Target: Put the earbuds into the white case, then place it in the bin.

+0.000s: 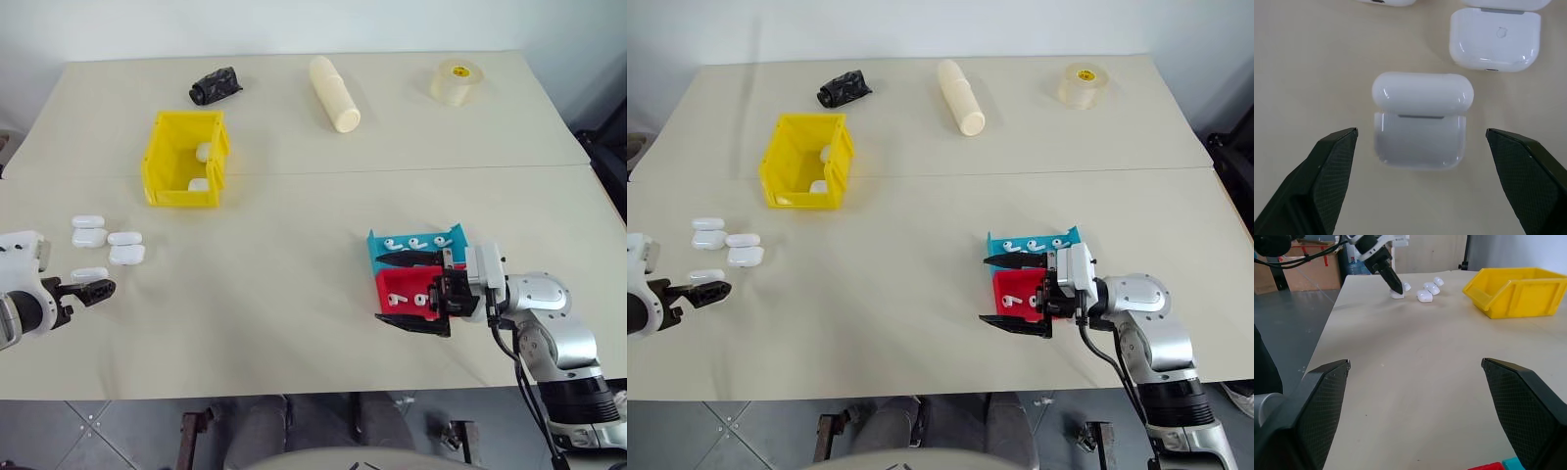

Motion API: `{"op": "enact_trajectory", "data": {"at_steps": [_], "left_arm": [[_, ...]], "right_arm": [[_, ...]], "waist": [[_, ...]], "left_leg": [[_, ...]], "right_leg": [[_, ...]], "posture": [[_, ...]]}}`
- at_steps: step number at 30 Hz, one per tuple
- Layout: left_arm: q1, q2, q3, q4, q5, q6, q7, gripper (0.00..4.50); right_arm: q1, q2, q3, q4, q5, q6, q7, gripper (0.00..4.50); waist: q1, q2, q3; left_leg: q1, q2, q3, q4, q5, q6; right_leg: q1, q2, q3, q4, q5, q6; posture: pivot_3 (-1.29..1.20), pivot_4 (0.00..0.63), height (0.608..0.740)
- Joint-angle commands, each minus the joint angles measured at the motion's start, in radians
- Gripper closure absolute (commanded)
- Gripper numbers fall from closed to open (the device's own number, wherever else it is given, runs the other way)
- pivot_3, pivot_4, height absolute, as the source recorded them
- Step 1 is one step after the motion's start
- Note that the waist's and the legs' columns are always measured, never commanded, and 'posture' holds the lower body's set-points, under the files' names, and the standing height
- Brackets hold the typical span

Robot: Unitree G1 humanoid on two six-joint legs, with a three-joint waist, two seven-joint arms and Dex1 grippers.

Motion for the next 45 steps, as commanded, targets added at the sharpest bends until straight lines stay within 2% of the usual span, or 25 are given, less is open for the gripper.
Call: {"op": "enact_trajectory", "data": {"at_steps": [1,17,20,23,24,30,34,37,39,41,45], "left_arm": [[-0.026,0.028,-0.039,0.024,0.056,0.025,-0.01,0.02],[-0.078,-0.047,-0.088,0.039,0.155,0.055,-0.06,0.02],[-0.077,-0.043,-0.091,0.04,0.165,0.07,-0.074,0.65],[-0.067,-0.044,-0.082,0.028,0.173,0.085,-0.085,1.56],[-0.063,-0.048,-0.074,0.022,0.177,0.091,-0.087,1.7],[0.002,-0.075,0.023,-0.065,0.172,0.105,-0.132,1.7],[0.176,-0.172,0.193,-0.254,0.061,-0.23,-0.374,1.7],[0.301,-0.244,0.221,-0.353,0.01,-0.491,-0.59,1.7],[0.352,-0.298,0.21,-0.397,-0.035,-0.635,-0.707,1.7],[0.366,-0.316,0.181,-0.401,-0.051,-0.705,-0.75,1.7],[0.237,-0.376,-0.03,-0.341,0.0,-0.944,-0.832,1.7]], "right_arm": [[0.007,0.012,-0.004,-0.052,0.007,-0.013,-0.017,0.0],[0.036,0.036,0.003,-0.09,-0.001,-0.017,-0.051,0.0],[0.033,0.039,0.004,-0.086,-0.004,-0.022,-0.054,0.0],[0.032,0.042,0.005,-0.082,-0.008,-0.025,-0.055,0.0],[0.031,0.044,0.006,-0.08,-0.009,-0.027,-0.056,0.0],[0.029,0.043,0.003,-0.068,-0.012,-0.033,-0.051,0.0],[0.026,0.033,-0.004,-0.052,-0.012,-0.029,-0.046,0.0],[0.025,0.025,-0.009,-0.047,-0.011,-0.022,-0.044,0.0],[0.027,0.015,-0.017,-0.047,-0.01,-0.015,-0.047,0.0],[0.03,0.005,-0.025,-0.05,-0.007,-0.01,-0.049,0.0],[0.076,-0.045,-0.072,-0.081,-0.005,0.0,-0.064,0.0]], "waist": [[0.001,0.0,0.0],[0.005,0.0,0.0],[0.004,0.0,0.0],[0.004,0.001,-0.001],[0.002,0.001,-0.001],[-0.001,0.001,-0.001],[-0.002,0.001,0.0],[0.004,-0.001,0.0],[0.009,0.0,0.0],[0.014,0.0,0.0],[0.031,0.001,-0.001]], "left_leg": [[0.0,0.0,0.0,0.0,0.0,0.0],[0.0,-0.001,0.0,0.002,0.0,0.0],[0.0,-0.001,0.0,0.002,0.0,0.0],[0.001,0.0,0.0,0.001,0.0,0.0],[0.001,0.0,0.0,0.001,0.0,0.0],[0.001,0.0,0.001,0.001,0.0,0.0],[0.0,0.0,0.002,0.001,0.0,0.0],[-0.001,0.002,0.001,0.002,0.0,0.0],[0.0,0.002,0.001,0.003,-0.001,-0.001],[0.0,0.002,0.001,0.003,-0.001,-0.001],[0.001,0.002,0.001,0.003,0.0,-0.001]], "right_leg": [[0.0,0.0,0.0,0.0,0.0,0.0],[0.001,-0.001,0.0,0.001,0.0,0.0],[0.001,-0.001,0.0,0.001,0.0,0.0],[0.001,-0.001,0.0,0.001,0.0,0.0],[0.001,-0.001,0.0,0.001,0.0,0.0],[0.0,0.0,0.001,0.001,0.0,0.0],[0.0,-0.001,0.0,0.0,0.0,0.0],[0.002,-0.002,-0.001,-0.003,0.0,0.0],[0.004,-0.002,-0.002,-0.004,0.0,0.0],[0.005,-0.002,-0.003,-0.005,0.0,0.0],[0.005,-0.001,-0.004,-0.004,0.0,0.0]], "posture": [[0.0,0.15,0.74],[0.0,0.15,0.74],[0.0,0.15,0.74],[0.0,0.15,0.74],[0.0,0.15,0.74],[0.0,0.15,0.74],[0.0,0.15,0.74],[0.0,0.15,0.74],[0.0,0.15,0.74],[0.0,0.15,0.74],[0.0,0.15,0.74]]}}
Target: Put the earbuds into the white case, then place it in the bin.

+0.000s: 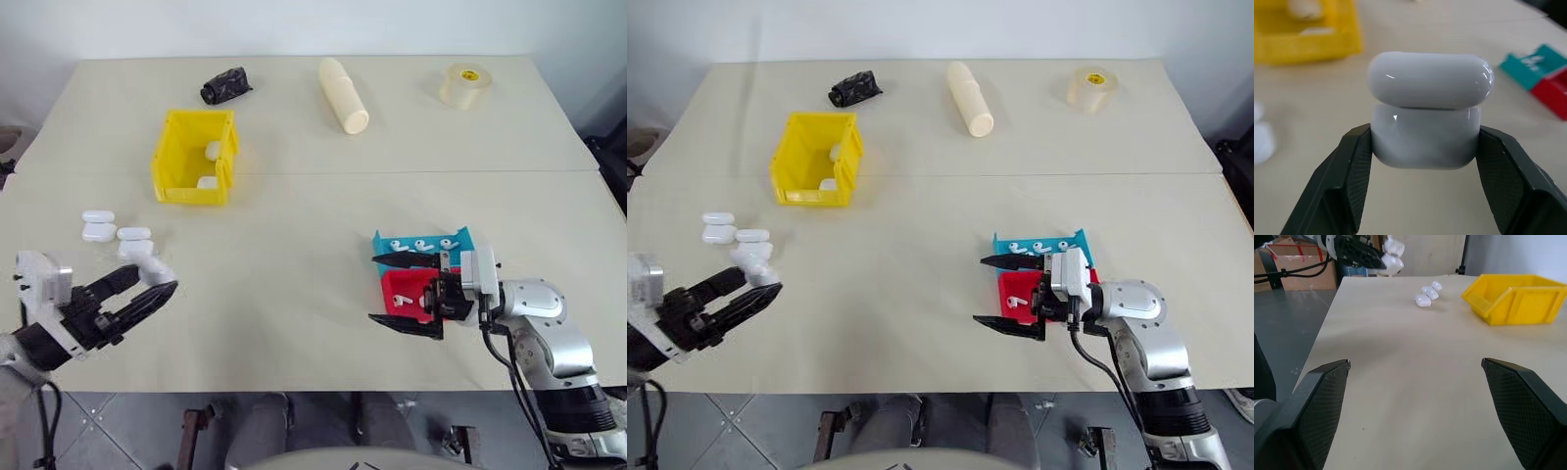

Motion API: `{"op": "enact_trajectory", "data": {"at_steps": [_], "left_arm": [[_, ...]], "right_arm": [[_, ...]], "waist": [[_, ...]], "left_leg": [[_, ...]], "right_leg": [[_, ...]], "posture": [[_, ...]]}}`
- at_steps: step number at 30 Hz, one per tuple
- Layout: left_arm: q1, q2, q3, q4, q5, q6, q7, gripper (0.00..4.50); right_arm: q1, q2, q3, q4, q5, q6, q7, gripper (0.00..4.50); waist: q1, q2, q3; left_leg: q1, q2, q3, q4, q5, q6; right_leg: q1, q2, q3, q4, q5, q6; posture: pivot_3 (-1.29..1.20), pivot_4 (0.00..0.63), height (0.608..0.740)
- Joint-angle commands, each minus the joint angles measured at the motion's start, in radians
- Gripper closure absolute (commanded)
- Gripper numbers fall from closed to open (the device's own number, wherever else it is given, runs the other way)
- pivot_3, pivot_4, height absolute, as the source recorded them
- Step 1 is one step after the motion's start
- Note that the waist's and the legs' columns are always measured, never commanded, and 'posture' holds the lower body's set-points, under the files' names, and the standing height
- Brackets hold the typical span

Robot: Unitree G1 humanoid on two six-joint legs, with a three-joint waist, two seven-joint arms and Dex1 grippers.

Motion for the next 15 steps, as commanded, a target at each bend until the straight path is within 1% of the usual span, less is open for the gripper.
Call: {"op": "enact_trajectory", "data": {"at_steps": [1,3,4,7,12,15], "left_arm": [[-0.092,-0.042,-0.152,0.045,0.034,-0.203,-0.08,1.7],[-0.152,-0.068,-0.262,0.095,0.063,-0.281,-0.127,1.7],[-0.164,-0.073,-0.294,0.108,0.072,-0.306,-0.139,1.7],[-0.252,-0.133,-0.449,0.198,0.127,-0.453,-0.215,1.7],[-0.33,-0.249,-0.621,0.342,0.208,-0.704,-0.308,1.7],[-0.365,-0.331,-0.683,0.416,0.246,-0.818,-0.297,1.7]], "right_arm": [[0.038,-0.039,-0.07,-0.051,0.014,-0.003,-0.014,0.0],[0.081,-0.063,-0.108,-0.074,0.012,-0.005,-0.03,0.0],[0.098,-0.071,-0.122,-0.083,0.013,-0.007,-0.034,0.0],[0.191,-0.099,-0.219,-0.121,0.013,-0.011,-0.074,0.0],[0.355,-0.121,-0.395,-0.163,0.012,-0.03,-0.109,0.0],[0.461,-0.118,-0.521,-0.138,0.002,-0.079,-0.097,0.0]], "waist": [[0.001,0.0,0.0],[0.001,0.0,0.0],[-0.001,0.0,0.0],[-0.003,0.0,0.0],[-0.003,0.0,0.0],[0.001,0.0,0.0]], "left_leg": [[0.0,0.0,0.0,0.0,0.0,0.0],[0.0,-0.001,0.0,0.0,0.0,0.001],[0.0,-0.002,0.0,0.0,0.0,0.001],[0.0,-0.002,0.002,0.0,-0.001,0.002],[0.0,-0.003,0.004,0.001,-0.001,0.003],[0.0,-0.006,0.004,0.001,-0.001,0.003]], "right_leg": [[0.001,0.0,0.0,0.0,0.001,0.0],[0.001,0.0,0.0,0.0,0.001,0.001],[0.001,0.0,0.0,0.0,0.001,0.001],[0.0,0.0,0.001,-0.001,0.001,0.001],[0.0,0.0,0.001,-0.001,0.002,0.002],[0.0,0.0,0.0,-0.001,0.002,0.002]], "posture": [[0.0,0.15,0.74],[0.0,0.15,0.74],[0.0,0.15,0.74],[0.0,0.15,0.74],[0.0,0.15,0.74],[0.0,0.15,0.74]]}}
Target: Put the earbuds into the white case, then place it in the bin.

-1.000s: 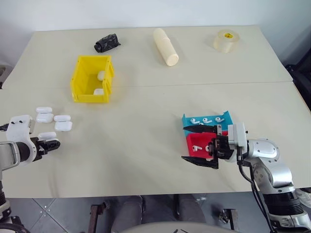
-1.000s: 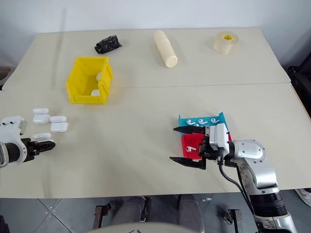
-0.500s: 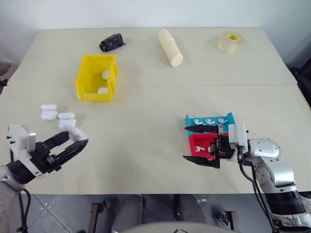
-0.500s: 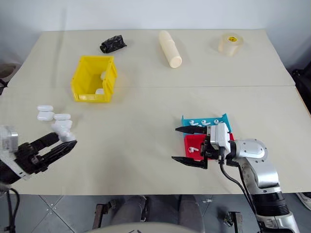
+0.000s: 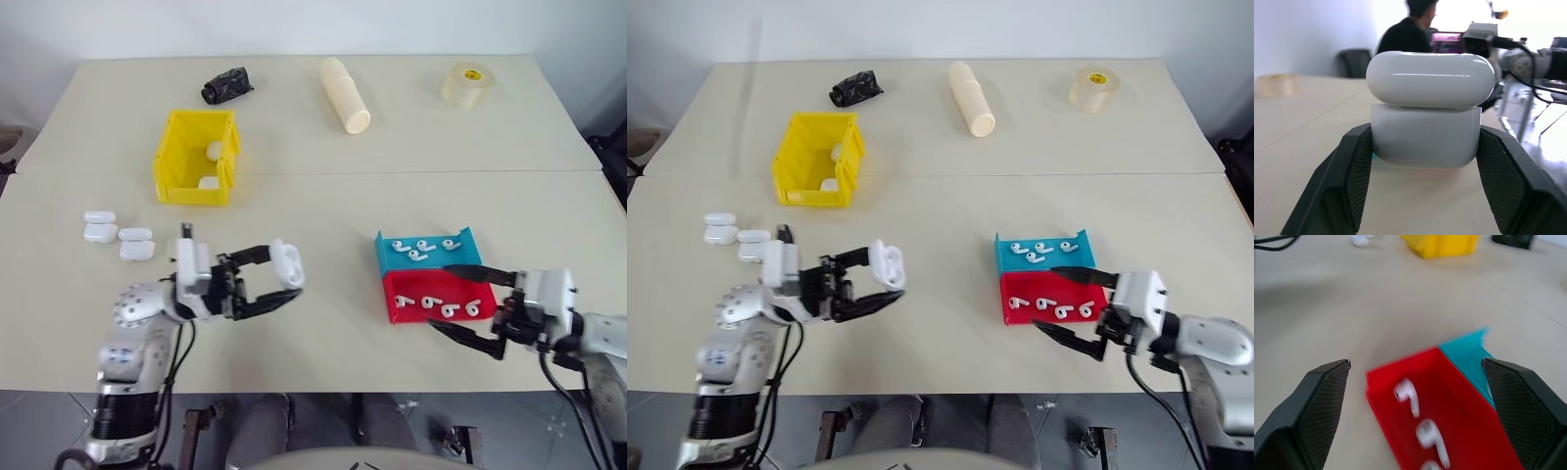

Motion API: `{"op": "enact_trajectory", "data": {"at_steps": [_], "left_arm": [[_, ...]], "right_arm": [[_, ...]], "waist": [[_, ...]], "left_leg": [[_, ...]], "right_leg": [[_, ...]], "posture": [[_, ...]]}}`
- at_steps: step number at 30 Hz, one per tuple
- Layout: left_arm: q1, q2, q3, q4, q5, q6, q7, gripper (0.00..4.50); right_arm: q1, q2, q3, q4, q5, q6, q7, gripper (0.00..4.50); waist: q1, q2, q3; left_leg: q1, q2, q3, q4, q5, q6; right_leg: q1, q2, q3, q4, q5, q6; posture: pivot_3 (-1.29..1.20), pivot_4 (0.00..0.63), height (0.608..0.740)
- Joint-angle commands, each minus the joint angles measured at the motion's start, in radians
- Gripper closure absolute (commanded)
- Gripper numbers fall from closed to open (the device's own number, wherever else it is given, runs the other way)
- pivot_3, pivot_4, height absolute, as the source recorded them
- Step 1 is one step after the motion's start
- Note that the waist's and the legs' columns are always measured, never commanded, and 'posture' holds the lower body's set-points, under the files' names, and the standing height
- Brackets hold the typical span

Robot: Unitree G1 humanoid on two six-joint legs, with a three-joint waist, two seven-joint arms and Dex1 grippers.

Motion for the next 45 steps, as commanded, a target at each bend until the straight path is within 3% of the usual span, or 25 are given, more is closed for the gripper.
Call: {"op": "enact_trajectory", "data": {"at_steps": [1,5,10,14,21,26,32,45], "left_arm": [[-0.034,-0.073,-0.062,0.053,0.029,-0.145,0.005,1.7],[-0.075,-0.128,-0.119,0.129,0.039,-0.266,-0.038,1.7],[-0.1,-0.166,-0.151,0.147,-0.002,-0.285,-0.044,1.7],[-0.083,-0.164,-0.173,0.132,-0.038,-0.272,-0.074,1.7],[-0.068,-0.154,-0.187,0.132,-0.055,-0.256,-0.085,1.7],[-0.058,-0.143,-0.196,0.129,-0.059,-0.248,-0.101,1.7],[-0.054,-0.121,-0.199,0.141,-0.039,-0.258,-0.096,1.7],[-0.055,-0.117,-0.205,0.129,-0.038,-0.248,-0.065,1.7]], "right_arm": [[0.096,-0.004,-0.162,0.012,-0.009,-0.083,0.016,0.0],[0.182,0.015,-0.249,0.065,-0.018,-0.134,0.016,0.0],[0.217,-0.021,-0.251,0.092,-0.043,-0.157,0.039,0.0],[0.179,-0.135,-0.206,0.037,-0.078,-0.059,0.033,0.0],[0.024,-0.449,-0.08,-0.067,-0.099,0.249,0.055,0.0],[-0.134,-0.585,0.12,-0.029,-0.199,0.186,0.134,0.0],[-0.323,-0.6,0.348,0.057,-0.353,0.028,0.205,0.0],[-0.493,-0.541,0.532,0.218,-0.524,-0.243,0.253,0.0]], "waist": [[0.002,0.0,0.0],[0.0,0.0,0.0],[-0.003,0.0,0.0],[-0.004,0.001,-0.001],[0.002,0.001,-0.001],[0.003,0.001,-0.001],[-0.002,0.002,-0.001],[-0.002,0.002,-0.001]], "left_leg": [[0.0,0.0,0.0,0.0,0.0,0.0],[0.001,-0.001,0.0,0.001,0.0,0.001],[0.002,0.0,0.0,0.0,0.0,0.001],[0.002,-0.001,0.0,0.001,0.001,0.002],[0.002,0.0,-0.001,0.001,0.001,0.002],[0.0,0.001,-0.003,0.002,0.0,0.004],[0.0,0.001,-0.002,0.001,0.0,0.004],[0.0,0.001,-0.002,0.001,0.0,0.004]], "right_leg": [[0.0,0.0,0.0,0.0,0.0,0.0],[0.003,0.0,0.0,-0.001,0.001,0.001],[0.003,0.0,0.0,-0.001,0.001,0.001],[0.004,0.0,0.001,-0.001,0.001,0.002],[0.004,0.0,0.0,-0.001,0.001,0.002],[0.006,-0.002,-0.001,-0.005,0.002,0.003],[0.006,-0.002,-0.002,-0.008,0.002,0.005],[0.006,-0.002,-0.002,-0.008,0.003,0.005]], "posture": [[0.0,0.15,0.74],[0.0,0.15,0.74],[0.0,0.15,0.74],[0.0,0.15,0.74],[0.0,0.15,0.74],[0.0,0.15,0.74],[0.0,0.15,0.74],[0.0,0.15,0.74]]}}
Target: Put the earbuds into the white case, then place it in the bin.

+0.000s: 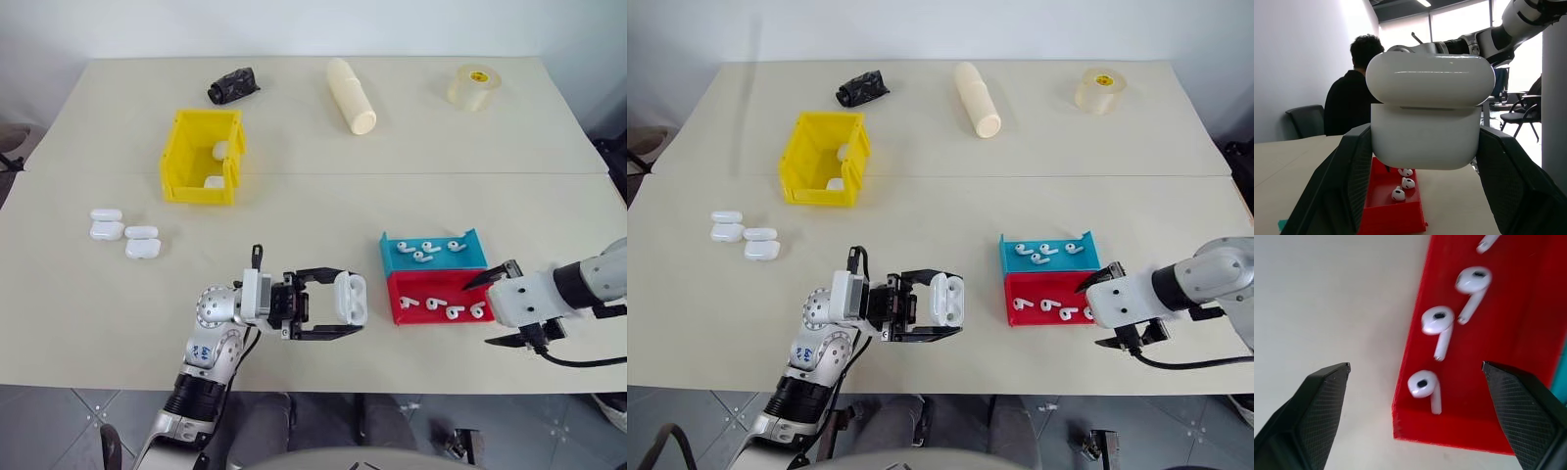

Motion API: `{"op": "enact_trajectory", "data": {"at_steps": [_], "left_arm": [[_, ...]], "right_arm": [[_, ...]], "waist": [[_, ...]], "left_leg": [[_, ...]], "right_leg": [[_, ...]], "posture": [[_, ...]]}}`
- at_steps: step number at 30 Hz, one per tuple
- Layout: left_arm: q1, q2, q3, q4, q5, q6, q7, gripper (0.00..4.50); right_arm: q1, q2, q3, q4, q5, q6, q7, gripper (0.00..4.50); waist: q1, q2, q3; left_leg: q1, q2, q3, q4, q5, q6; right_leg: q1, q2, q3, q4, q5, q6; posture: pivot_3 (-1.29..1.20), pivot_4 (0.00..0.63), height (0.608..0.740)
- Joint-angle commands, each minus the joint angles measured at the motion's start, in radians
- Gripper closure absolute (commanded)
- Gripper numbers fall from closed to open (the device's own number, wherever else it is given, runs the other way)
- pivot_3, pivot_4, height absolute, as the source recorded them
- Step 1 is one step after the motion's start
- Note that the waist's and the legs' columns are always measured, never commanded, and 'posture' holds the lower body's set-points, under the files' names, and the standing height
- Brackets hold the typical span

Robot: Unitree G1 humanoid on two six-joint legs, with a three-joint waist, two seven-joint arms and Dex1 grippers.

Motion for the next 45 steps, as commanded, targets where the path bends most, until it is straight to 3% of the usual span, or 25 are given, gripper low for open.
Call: {"op": "enact_trajectory", "data": {"at_steps": [1,4,6,10,33,36,40,45], "left_arm": [[0.0,0.004,-0.004,-0.037,-0.01,0.004,0.012,1.7],[-0.002,0.008,-0.003,-0.041,-0.013,0.014,0.017,1.7],[-0.001,0.01,-0.003,-0.046,-0.014,0.021,0.021,1.7],[0.004,0.016,-0.007,-0.067,-0.019,0.043,0.032,1.7],[-0.003,0.011,-0.008,-0.088,-0.018,0.073,0.065,1.7],[-0.005,0.012,-0.007,-0.089,-0.018,0.074,0.069,1.7],[-0.006,0.015,-0.006,-0.095,-0.02,0.078,0.074,1.7],[-0.005,0.019,-0.004,-0.105,-0.021,0.086,0.08,1.7]], "right_arm": [[-0.021,0.011,0.007,0.026,-0.024,-0.058,0.011,0.0],[-0.027,0.019,0.016,0.038,-0.039,-0.069,0.01,0.18],[-0.028,0.021,0.021,0.044,-0.05,-0.074,0.008,0.61],[-0.032,0.023,0.032,0.055,-0.072,-0.078,0.004,1.89],[-0.136,0.057,0.09,0.155,-0.148,-0.215,0.038,1.89],[-0.132,0.065,0.089,0.15,-0.145,-0.204,0.039,2.43],[-0.133,0.071,0.09,0.145,-0.144,-0.194,0.04,3.64],[-0.129,0.077,0.092,0.135,-0.136,-0.18,0.046,3.64]], "waist": [[-0.001,0.0,0.0],[-0.001,0.0,0.0],[-0.001,0.0,0.0],[-0.001,0.0,0.0],[-0.002,0.0,0.0],[-0.002,0.0,0.0],[-0.002,0.0,0.0],[-0.002,0.0,0.0]], "left_leg": [[0.0,0.0,0.0,0.0,0.0,0.0],[0.0,0.0,0.0,0.0,0.0,0.0],[0.0,0.0,0.0,0.0,0.0,0.0],[0.0,0.0,0.0,0.0,0.0,0.0],[0.0,0.0,0.0,0.0,0.0,0.0],[0.0,0.0,0.0,0.0,0.0,0.0],[0.0,0.0,0.0,0.001,0.0,0.0],[0.001,0.001,0.0,0.001,0.0,0.0]], "right_leg": [[0.0,0.0,0.0,0.0,0.0,0.0],[0.0,0.001,0.0,0.0,0.0,0.0],[0.0,0.001,0.0,0.0,0.0,0.0],[0.0,0.0,0.0,0.0,0.0,0.0],[0.0,0.0,0.0,0.0,0.0,0.0],[0.0,0.0,0.0,0.0,0.0,0.0],[0.0,0.0,0.0,0.0,0.0,0.0],[0.0,0.001,0.0,0.001,0.0,0.0]], "posture": [[0.0,0.15,0.74],[0.0,0.15,0.74],[0.0,0.15,0.74],[0.0,0.15,0.74],[0.0,0.15,0.74],[0.0,0.15,0.74],[0.0,0.15,0.74],[0.0,0.15,0.74]]}}
